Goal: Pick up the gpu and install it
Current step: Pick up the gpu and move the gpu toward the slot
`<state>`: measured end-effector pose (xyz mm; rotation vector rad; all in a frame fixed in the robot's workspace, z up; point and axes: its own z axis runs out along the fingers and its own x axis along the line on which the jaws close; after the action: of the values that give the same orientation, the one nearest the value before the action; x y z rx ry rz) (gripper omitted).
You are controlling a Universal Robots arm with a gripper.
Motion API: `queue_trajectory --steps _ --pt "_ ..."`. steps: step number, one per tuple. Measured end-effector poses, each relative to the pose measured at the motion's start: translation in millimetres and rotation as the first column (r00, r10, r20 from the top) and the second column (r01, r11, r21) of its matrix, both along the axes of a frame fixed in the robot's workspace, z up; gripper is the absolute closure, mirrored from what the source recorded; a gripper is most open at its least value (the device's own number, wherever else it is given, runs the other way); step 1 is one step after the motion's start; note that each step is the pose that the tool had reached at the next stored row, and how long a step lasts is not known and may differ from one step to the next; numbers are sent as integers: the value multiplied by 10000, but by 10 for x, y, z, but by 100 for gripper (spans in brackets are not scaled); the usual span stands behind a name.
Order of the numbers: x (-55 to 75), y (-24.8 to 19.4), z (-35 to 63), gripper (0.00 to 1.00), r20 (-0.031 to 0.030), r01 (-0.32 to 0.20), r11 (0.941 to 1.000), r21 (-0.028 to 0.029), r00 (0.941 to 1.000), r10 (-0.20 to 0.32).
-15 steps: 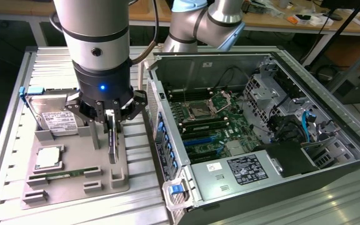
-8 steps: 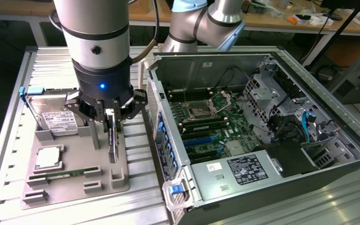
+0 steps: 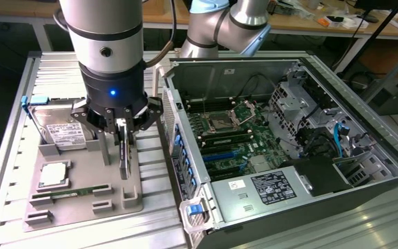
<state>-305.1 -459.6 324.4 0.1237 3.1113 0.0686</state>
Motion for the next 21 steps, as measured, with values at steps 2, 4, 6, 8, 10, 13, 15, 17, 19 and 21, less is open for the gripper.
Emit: queue_trajectory --steps 2,4,6,8,10,13,15,17,19,21 --pt "0 0 9 73 0 0 10000 0 10000 0" --pt "0 0 21 73 0 0 10000 0 10000 0" --pt "0 0 32 73 0 0 10000 0 10000 0" --pt "0 0 45 73 0 0 10000 0 10000 0" --pt "0 0 53 73 0 1 10000 0 10000 -1" --pt "0 0 65 73 1 0 10000 0 10000 0" --pt "0 0 74 73 0 0 10000 0 10000 0" --pt "0 0 83 73 0 0 10000 0 10000 0" --pt "0 0 93 73 0 0 10000 -1 10000 0" --pt "0 0 112 73 1 0 10000 0 10000 0"
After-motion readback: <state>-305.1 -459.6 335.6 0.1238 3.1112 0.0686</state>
